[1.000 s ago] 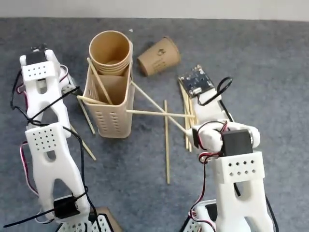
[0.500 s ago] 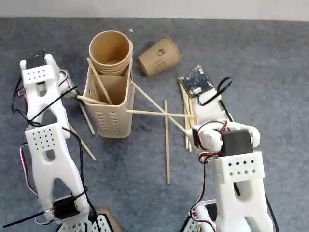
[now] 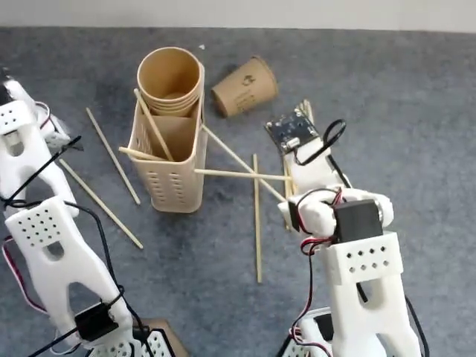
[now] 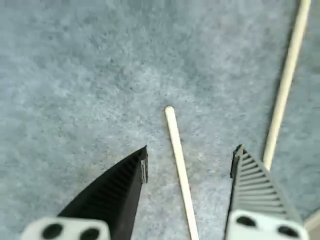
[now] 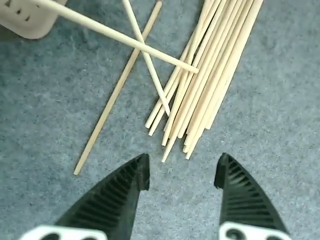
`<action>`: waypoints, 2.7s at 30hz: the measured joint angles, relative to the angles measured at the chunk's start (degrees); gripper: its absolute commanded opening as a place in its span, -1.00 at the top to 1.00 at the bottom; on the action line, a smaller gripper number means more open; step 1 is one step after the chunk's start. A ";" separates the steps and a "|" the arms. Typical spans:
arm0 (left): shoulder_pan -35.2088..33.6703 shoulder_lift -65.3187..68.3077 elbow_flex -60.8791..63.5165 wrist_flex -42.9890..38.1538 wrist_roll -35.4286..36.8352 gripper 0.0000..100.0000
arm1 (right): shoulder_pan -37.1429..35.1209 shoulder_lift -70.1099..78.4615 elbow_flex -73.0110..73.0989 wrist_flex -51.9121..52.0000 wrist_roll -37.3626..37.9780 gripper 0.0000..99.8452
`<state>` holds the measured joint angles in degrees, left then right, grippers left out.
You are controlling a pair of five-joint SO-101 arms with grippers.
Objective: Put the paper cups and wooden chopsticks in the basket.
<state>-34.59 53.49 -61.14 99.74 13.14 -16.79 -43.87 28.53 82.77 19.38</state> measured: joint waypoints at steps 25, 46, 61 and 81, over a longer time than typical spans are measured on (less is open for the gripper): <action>2.11 8.70 -14.15 0.26 0.18 0.99 | -0.18 0.00 0.00 0.00 0.00 0.56; 35.60 -46.77 -29.54 -7.30 -16.26 0.99 | 2.46 -13.80 1.93 -0.79 -6.68 0.56; 39.56 -40.70 -19.87 -10.55 -8.70 0.98 | 10.73 -31.74 17.58 -5.01 -6.77 0.56; 32.26 -39.65 -19.87 -4.40 -7.56 0.66 | 10.73 -32.53 17.58 -5.01 -6.77 0.56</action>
<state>-2.33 13.85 -81.01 95.34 5.58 -6.07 -76.40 46.11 77.76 12.62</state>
